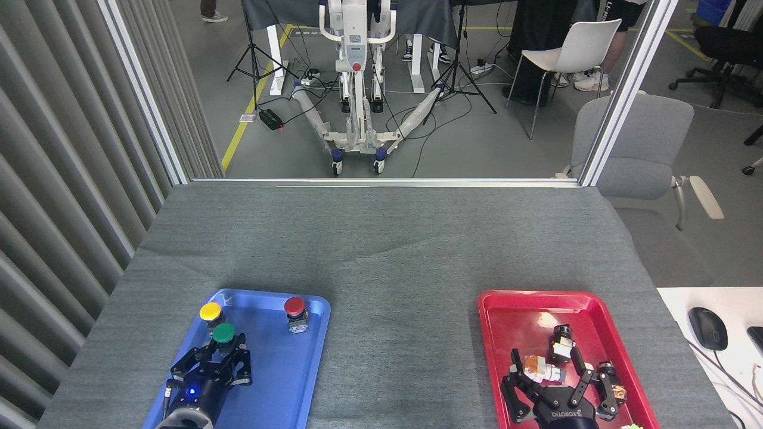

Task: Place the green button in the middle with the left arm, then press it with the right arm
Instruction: 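Carry the green button with the left gripper out of the tray toward the table middle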

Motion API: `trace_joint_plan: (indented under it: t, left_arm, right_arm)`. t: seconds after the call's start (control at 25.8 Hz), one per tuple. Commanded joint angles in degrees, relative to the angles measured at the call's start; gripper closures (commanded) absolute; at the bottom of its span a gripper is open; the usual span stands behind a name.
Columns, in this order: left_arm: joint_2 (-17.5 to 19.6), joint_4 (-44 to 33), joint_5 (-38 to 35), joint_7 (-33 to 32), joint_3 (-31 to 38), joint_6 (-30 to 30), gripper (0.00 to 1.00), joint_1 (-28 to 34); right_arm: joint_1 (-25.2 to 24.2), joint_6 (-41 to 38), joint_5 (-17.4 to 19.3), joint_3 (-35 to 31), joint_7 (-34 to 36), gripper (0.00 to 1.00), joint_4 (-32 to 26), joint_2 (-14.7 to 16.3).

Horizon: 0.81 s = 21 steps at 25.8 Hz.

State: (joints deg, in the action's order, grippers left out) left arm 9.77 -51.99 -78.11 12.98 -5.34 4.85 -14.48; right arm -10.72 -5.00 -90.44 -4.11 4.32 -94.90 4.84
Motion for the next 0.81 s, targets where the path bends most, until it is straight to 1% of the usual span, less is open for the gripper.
trace_joint_plan:
  t: [0.0, 0.08, 0.12, 0.19, 0.23, 0.31, 0.35, 0.43, 0.5, 0.62, 0.7, 0.78]
  left_arm:
    - [0.5, -0.8, -0.5, 0.9, 0.0, 3.0, 0.9, 0.4]
    - [0.9, -3.8, -0.6, 3.1, 0.0, 7.5, 0.99, 1.3]
    - [1.0, -6.4, -0.7, 4.7, 0.0, 9.9, 1.0, 2.1]
    - [1.4, -12.0, -0.7, 7.8, 0.0, 13.7, 1.0, 4.1]
    - [1.6, -14.7, -0.7, 8.8, 0.0, 14.7, 1.0, 5.3]
    - [1.6, -19.6, -0.8, 9.3, -1.5, 15.2, 1.0, 7.5]
    - [1.6, -21.4, -0.8, 9.3, -3.9, 15.1, 1.0, 8.0]
    - [1.6, -23.2, -0.8, 9.3, -9.3, 14.2, 1.0, 8.1]
    - [1.2, -23.2, -0.8, 9.1, -15.1, 11.8, 1.0, 7.5]
    - [0.2, -22.6, -0.7, 8.1, -24.8, 4.5, 1.0, 5.5]
    - [-2.0, -20.8, -0.6, 6.8, -29.6, 0.4, 1.0, 3.5]
    - [-5.0, -16.1, -0.6, 5.7, -32.0, -2.5, 1.0, 0.5]
  right_arm:
    - [0.0, 0.0, 0.0, 0.1, 0.1, 0.0, 0.0, -0.1]
    - [0.0, 0.0, 0.0, 0.2, 0.1, 0.0, 0.0, -0.1]
    - [0.0, 0.0, 0.0, 0.2, 0.1, 0.0, 0.0, -0.1]
    - [0.0, -0.1, 0.0, 0.3, 0.1, 0.0, 0.0, -0.1]
    - [0.0, -0.1, 0.0, 0.3, 0.1, 0.0, 0.1, -0.1]
    - [-0.1, -0.1, 0.0, 0.3, 0.1, 0.0, 0.1, 0.0]
    - [-0.1, -0.1, 0.0, 0.2, 0.1, 0.0, 0.1, 0.0]
    - [-0.1, 0.0, 0.0, 0.2, 0.1, 0.0, 0.1, 0.2]
    - [-0.1, 0.0, 0.0, 0.2, 0.1, 0.0, 0.2, 0.4]
    - [-0.1, 0.1, 0.0, -0.1, 0.1, 0.0, 0.4, 0.6]
    - [-0.1, 0.1, 0.0, -0.1, 0.1, 0.0, 0.4, 0.7]
    - [-0.1, 0.0, 0.0, -0.1, 0.1, 0.0, 0.5, 0.8]
